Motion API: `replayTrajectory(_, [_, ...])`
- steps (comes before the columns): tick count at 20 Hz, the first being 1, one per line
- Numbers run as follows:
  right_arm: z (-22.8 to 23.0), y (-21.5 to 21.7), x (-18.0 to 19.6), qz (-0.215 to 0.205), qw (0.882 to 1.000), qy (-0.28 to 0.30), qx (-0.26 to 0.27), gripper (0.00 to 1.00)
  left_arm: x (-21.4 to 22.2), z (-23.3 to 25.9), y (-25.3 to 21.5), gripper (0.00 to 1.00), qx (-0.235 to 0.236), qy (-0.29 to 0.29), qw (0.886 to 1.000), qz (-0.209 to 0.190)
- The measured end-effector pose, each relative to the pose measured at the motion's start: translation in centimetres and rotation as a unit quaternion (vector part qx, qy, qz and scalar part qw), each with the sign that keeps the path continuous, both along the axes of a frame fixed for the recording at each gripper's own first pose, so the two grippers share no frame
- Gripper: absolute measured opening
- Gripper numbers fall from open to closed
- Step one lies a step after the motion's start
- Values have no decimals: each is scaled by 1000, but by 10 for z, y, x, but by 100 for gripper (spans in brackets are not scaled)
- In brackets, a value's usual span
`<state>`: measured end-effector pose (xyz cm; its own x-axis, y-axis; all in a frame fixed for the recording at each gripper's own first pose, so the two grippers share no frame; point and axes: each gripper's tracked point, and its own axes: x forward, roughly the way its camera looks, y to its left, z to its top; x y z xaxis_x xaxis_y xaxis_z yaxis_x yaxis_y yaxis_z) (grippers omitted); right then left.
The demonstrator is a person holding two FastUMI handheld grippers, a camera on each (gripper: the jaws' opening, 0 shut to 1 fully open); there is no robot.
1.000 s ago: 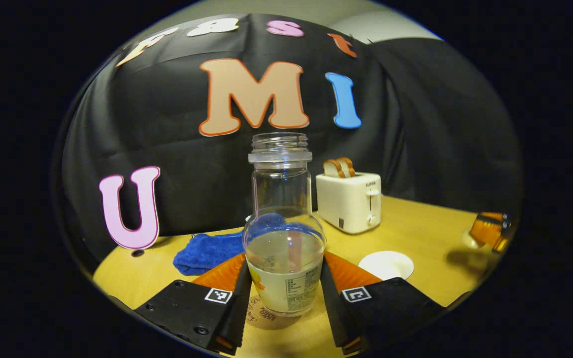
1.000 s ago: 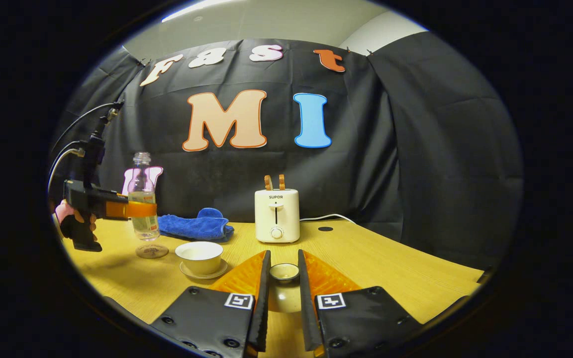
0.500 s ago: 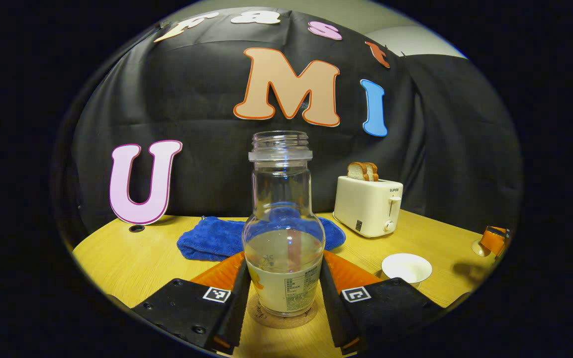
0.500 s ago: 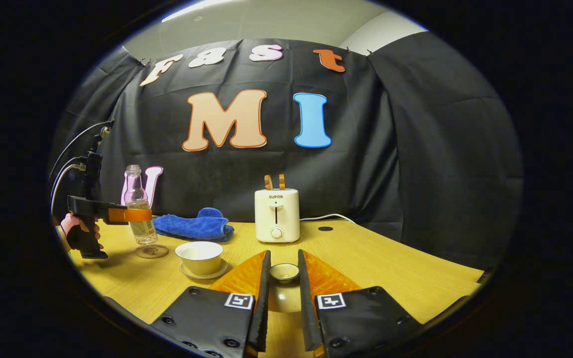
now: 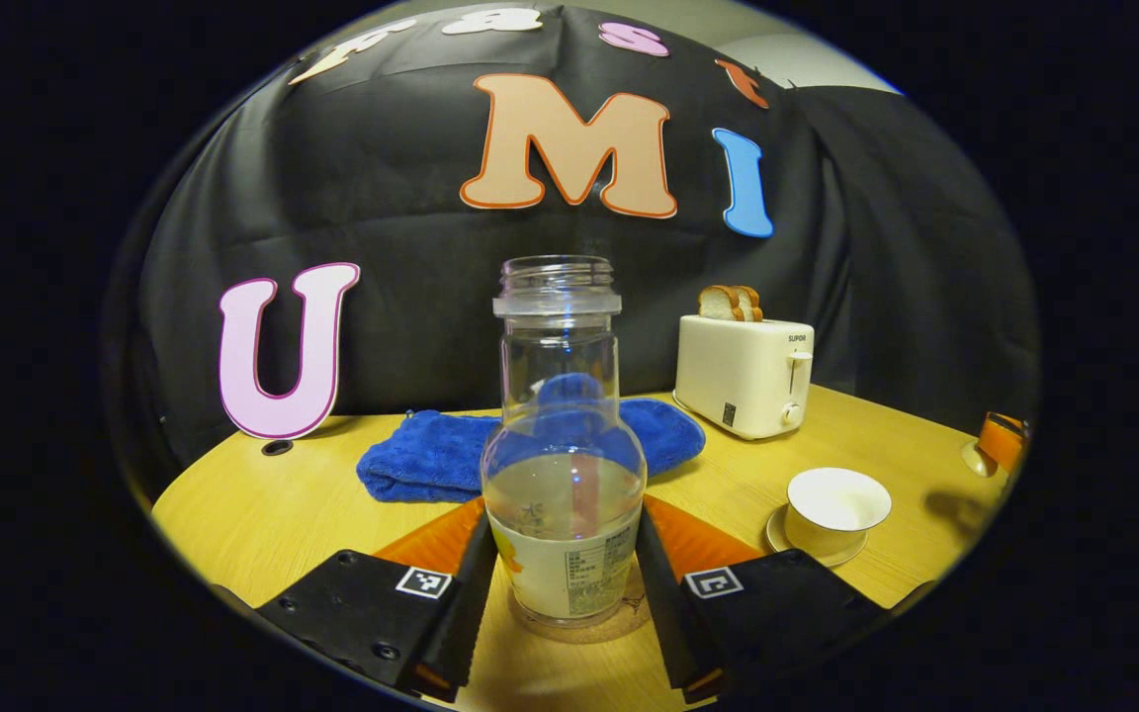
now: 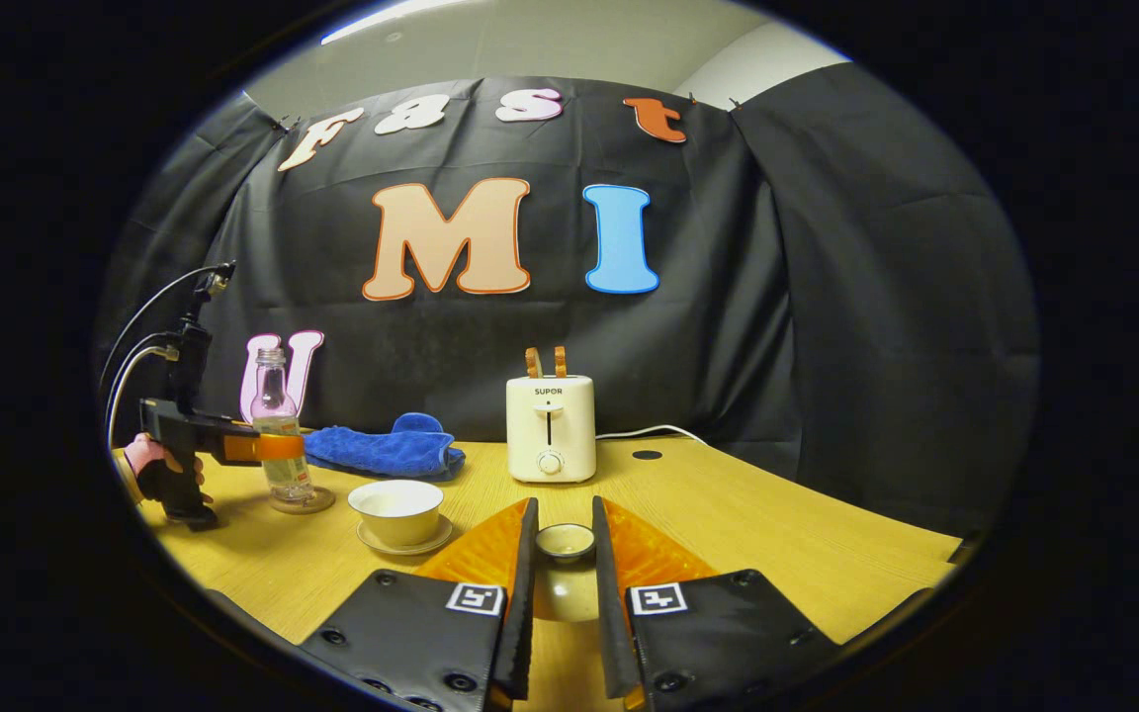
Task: Open the teacup lid with one hand, grasp the water bottle and pour water into the teacup with the other hand; after pouring, place the water bottle on the coaster and then close the teacup lid.
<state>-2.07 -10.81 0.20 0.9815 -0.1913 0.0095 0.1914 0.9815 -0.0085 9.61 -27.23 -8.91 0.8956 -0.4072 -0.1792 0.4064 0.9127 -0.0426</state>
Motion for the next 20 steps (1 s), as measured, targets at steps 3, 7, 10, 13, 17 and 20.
replayTrajectory(3, [0, 0, 1, 0, 1000, 0, 0, 32, 0, -3, -2, 72, -5, 5, 1000, -4])
replayTrajectory(7, [0, 0, 0, 0, 1000, 0, 0, 32, -1, -2, -1, 73, -1, 4, 1000, -3])
replayTrajectory(10, [0, 0, 0, 0, 1000, 0, 0, 32, -1, 2, -1, 77, 2, -5, 1000, 1])
replayTrajectory(13, [0, 0, 0, 0, 1000, 0, 0, 32, -6, 4, -1, 98, 1, -11, 1000, 6])
replayTrajectory(17, [0, 0, 0, 0, 1000, 0, 0, 32, -19, 10, -3, 98, 7, -37, 999, 5])
replayTrajectory(20, [0, 0, 0, 0, 1000, -1, 0, 32, -25, 11, -2, 97, 8, -43, 999, 8])
